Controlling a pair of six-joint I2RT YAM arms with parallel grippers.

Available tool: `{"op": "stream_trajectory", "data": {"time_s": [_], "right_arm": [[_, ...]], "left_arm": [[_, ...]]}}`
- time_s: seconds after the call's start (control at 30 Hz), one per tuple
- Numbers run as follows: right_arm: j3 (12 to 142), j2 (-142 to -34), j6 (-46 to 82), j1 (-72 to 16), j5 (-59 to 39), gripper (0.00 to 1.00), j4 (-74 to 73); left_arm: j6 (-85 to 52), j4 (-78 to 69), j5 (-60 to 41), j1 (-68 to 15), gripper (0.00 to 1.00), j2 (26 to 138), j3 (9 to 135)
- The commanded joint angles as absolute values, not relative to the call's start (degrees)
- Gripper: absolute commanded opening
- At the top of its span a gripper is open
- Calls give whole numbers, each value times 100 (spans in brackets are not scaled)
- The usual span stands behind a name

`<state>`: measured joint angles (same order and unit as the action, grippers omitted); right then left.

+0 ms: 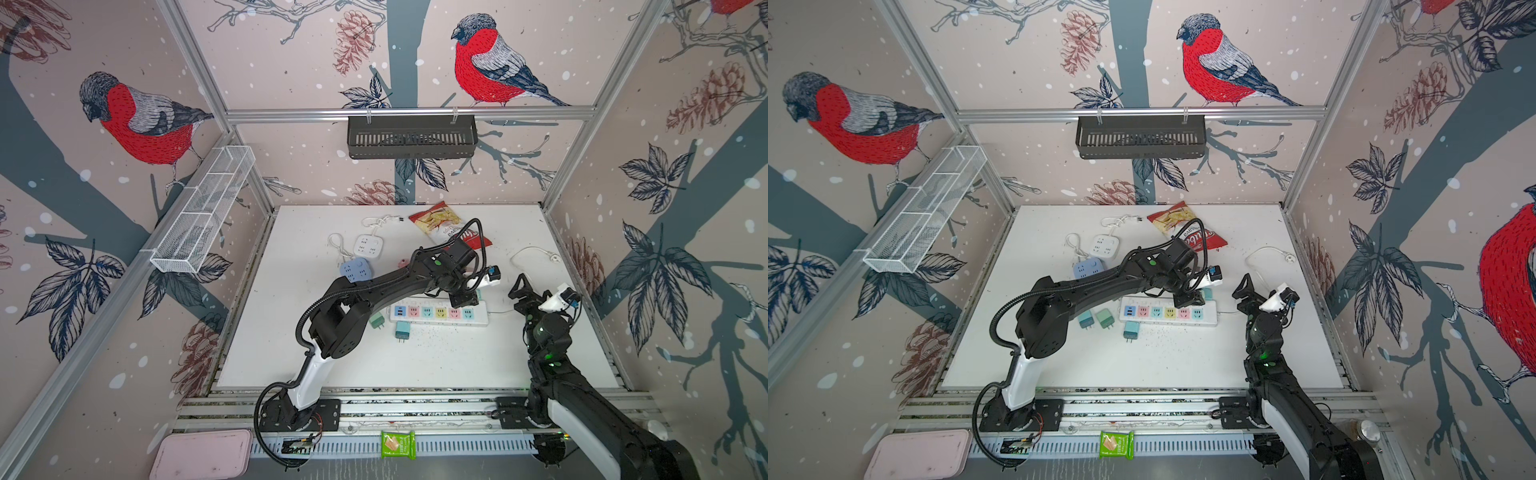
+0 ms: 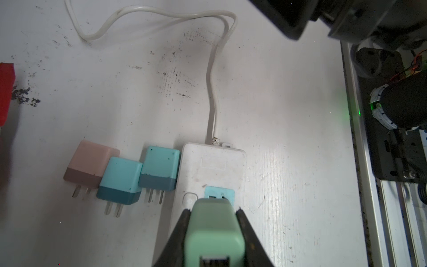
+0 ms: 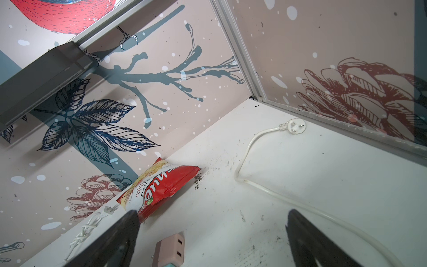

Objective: Insert the plug
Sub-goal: 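Lower the light green adapter with the left gripper into a strip socket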

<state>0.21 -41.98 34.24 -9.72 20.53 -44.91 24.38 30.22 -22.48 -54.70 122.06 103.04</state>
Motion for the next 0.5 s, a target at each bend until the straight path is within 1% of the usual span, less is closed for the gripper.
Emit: {"op": "stream_trajectory", "data": {"time_s": [0.0, 0.27, 0.47], "right_arm": [[-159, -4175, 3401, -1004, 2219, 100, -4510], [-174, -4149, 3398, -1024, 2241, 100, -4517], [-172, -4131, 3375, -1037, 2238, 100, -4510]], "left_arm": [[2518, 3068, -2418, -5481, 0, 12373, 10485], [2523, 3167, -2347, -5478, 0, 12516, 10480], [2461, 2960, -2366, -5484, 0, 12393, 10083]]}}
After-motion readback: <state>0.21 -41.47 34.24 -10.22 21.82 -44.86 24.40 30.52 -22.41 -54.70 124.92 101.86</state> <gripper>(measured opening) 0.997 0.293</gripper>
